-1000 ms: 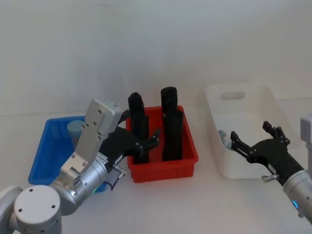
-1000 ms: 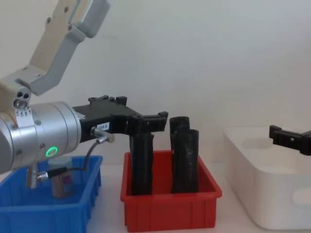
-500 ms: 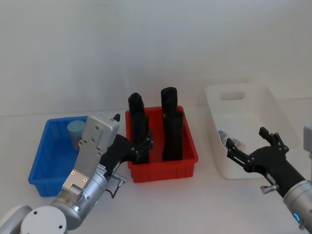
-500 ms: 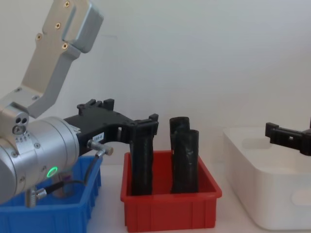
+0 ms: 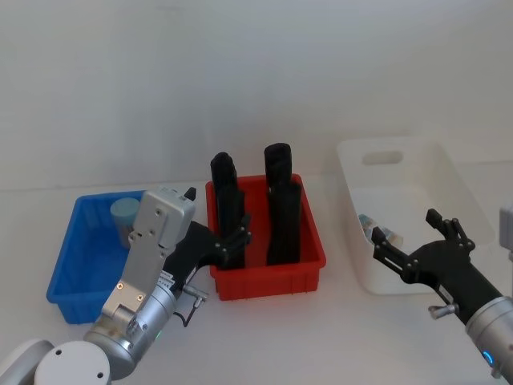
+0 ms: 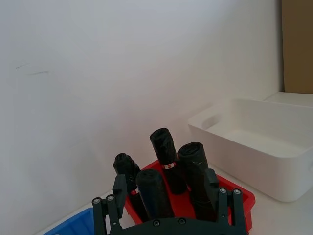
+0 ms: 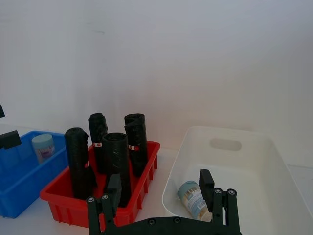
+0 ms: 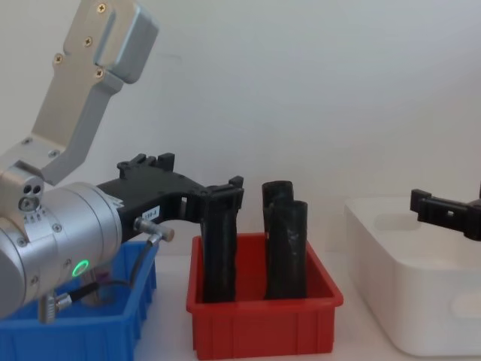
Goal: Pick the cotton swabs from the blue box and place them into the white box.
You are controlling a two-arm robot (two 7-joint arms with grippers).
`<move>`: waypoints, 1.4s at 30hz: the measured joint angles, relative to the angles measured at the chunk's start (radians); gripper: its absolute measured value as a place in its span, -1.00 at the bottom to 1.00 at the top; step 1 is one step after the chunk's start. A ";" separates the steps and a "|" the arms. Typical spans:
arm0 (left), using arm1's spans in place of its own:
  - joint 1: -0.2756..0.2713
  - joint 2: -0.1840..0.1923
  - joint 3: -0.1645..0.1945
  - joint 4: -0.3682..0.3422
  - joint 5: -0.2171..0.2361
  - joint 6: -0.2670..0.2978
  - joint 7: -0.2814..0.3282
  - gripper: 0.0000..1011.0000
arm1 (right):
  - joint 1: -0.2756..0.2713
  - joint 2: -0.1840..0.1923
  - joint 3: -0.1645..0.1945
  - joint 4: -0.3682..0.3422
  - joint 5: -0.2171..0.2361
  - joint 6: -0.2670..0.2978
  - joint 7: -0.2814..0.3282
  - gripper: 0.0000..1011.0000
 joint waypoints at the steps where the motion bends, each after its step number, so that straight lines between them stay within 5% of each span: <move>1: 0.000 0.000 0.000 0.000 0.000 0.000 0.000 0.99 | 0.000 0.000 0.000 0.000 0.000 0.000 0.000 0.98; 27: 0.000 0.000 -0.001 0.001 -0.001 0.000 0.000 0.99 | 0.007 -0.003 0.001 0.011 -0.006 -0.003 0.009 0.98; 42: 0.000 0.000 0.000 0.001 -0.001 0.000 0.000 0.99 | 0.108 -0.042 -0.004 0.147 -0.063 -0.029 0.081 0.98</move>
